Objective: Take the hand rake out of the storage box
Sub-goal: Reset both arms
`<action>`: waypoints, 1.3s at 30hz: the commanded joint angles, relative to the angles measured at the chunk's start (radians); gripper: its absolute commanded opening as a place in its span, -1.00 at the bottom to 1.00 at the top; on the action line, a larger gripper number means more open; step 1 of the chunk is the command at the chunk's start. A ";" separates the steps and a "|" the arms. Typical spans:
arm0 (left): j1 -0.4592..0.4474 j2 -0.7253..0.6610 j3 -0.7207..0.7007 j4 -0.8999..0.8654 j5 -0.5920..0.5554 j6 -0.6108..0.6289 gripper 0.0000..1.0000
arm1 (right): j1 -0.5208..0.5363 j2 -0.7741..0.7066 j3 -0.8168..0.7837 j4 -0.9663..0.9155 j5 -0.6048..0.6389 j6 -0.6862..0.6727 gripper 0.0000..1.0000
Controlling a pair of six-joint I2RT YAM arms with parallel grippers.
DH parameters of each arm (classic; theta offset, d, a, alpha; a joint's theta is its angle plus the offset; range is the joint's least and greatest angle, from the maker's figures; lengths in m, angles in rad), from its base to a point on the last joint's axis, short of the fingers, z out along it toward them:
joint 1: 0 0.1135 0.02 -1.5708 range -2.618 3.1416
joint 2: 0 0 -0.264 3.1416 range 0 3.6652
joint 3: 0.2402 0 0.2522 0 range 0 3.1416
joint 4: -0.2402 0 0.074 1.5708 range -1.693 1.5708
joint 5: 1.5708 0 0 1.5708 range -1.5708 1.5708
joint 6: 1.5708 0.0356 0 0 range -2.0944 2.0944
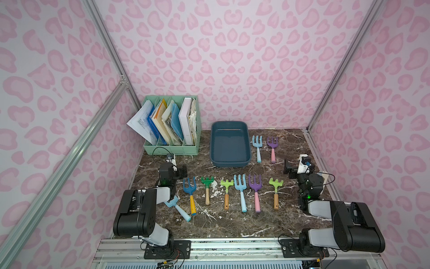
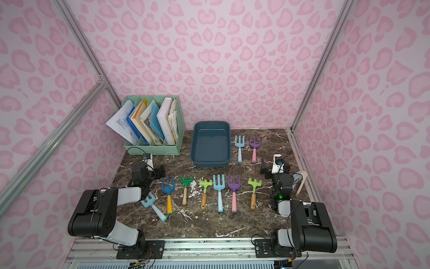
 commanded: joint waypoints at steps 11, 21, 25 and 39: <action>0.000 -0.006 0.002 0.006 -0.002 0.002 0.98 | 0.001 -0.002 0.008 0.027 -0.004 -0.002 0.98; 0.000 -0.010 -0.007 0.016 -0.001 0.002 0.98 | 0.002 -0.017 0.019 -0.014 -0.021 -0.014 0.98; -0.008 -0.038 0.040 -0.085 -0.022 0.001 0.98 | 0.005 -0.035 0.062 -0.096 -0.041 -0.025 0.98; -0.008 -0.011 0.016 -0.024 -0.043 -0.006 0.98 | 0.003 -0.002 0.014 0.013 0.025 0.007 0.98</action>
